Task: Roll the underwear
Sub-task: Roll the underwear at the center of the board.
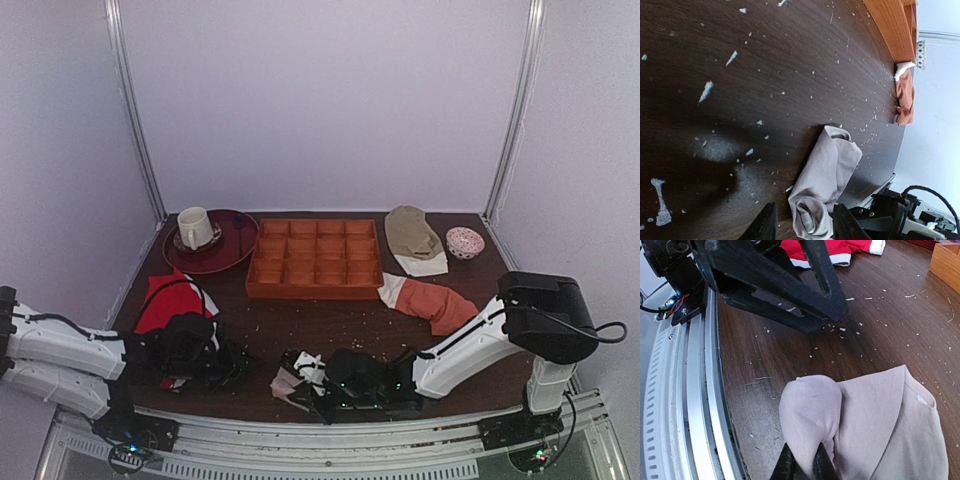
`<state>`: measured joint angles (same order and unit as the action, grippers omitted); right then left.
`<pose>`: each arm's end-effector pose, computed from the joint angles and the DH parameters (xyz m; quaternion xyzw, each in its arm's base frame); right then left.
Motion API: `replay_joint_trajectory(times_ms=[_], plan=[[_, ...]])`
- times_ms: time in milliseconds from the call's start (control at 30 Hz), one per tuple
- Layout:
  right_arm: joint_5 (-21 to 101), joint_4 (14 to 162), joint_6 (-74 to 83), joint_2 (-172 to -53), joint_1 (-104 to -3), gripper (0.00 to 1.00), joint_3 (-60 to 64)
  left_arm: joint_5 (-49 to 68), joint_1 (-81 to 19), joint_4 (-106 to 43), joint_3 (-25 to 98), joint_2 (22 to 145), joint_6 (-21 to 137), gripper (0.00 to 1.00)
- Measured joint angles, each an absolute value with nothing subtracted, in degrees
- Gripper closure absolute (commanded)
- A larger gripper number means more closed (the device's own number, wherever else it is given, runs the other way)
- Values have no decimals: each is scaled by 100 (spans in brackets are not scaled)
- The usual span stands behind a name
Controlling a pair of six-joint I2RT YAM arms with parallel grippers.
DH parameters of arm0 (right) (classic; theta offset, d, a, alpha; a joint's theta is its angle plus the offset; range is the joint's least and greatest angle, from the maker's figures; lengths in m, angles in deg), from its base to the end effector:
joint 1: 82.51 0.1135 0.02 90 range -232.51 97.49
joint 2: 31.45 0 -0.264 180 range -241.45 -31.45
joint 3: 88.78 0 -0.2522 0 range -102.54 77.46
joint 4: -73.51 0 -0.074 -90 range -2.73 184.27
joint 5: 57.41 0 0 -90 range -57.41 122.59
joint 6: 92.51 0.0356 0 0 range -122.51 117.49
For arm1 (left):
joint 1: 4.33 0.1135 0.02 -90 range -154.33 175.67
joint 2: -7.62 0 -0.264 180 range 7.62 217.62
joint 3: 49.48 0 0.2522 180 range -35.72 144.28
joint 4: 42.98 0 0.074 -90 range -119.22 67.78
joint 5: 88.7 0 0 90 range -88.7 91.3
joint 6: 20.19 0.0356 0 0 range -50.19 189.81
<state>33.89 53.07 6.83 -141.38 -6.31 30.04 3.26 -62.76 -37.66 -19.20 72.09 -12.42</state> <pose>0.0881 0.3622 0.1201 -0.4778 0.7133 0.3553 0.3697 0.1033 -0.1705 0.1403 -0.1793 0.8864 -0.4068 0.1290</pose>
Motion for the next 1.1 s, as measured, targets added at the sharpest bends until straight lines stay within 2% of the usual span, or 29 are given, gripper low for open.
replay_joint_trajectory(times_ms=[333, 700, 1100], plan=[[4344, 4188, 1962, -14210, -1162, 100, 3548, 369, -6239, -3740, -1881, 7161, -1179, 61], [4779, 2534, 3374, -14747, -1413, 100, 3957, 343, -6239, -3511, -1883, 6855, -1181, 62], [4718, 2374, 4003, -14804, -1433, 100, 4023, 413, -6248, -3673, -1883, 7045, -1179, 59]])
